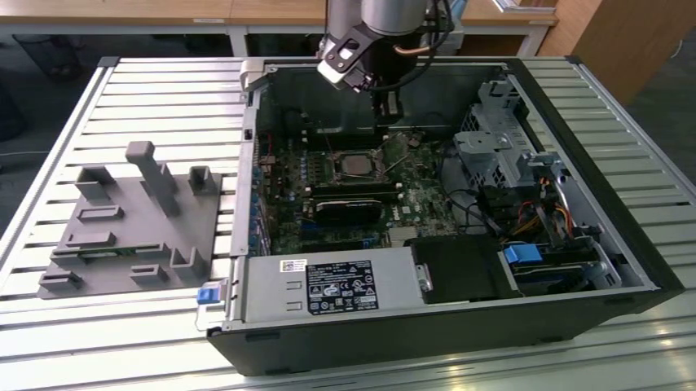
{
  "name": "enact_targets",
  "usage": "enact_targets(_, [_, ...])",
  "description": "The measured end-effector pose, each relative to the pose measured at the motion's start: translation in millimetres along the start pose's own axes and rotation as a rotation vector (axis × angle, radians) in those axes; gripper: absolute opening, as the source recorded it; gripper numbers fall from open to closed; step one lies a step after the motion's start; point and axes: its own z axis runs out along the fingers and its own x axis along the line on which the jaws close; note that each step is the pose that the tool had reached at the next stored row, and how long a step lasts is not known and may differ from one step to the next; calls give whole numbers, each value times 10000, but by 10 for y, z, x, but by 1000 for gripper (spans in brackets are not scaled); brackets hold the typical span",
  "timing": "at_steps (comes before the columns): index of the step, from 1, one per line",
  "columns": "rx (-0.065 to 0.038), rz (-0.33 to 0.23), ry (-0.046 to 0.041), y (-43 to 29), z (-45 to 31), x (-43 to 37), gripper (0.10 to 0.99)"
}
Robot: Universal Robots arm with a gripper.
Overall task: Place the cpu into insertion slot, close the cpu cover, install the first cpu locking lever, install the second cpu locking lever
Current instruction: 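Close the cpu cover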
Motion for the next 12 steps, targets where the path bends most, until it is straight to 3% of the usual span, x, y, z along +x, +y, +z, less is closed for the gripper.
enact_targets(12, [0, 1, -1, 30, 1, 0, 106])
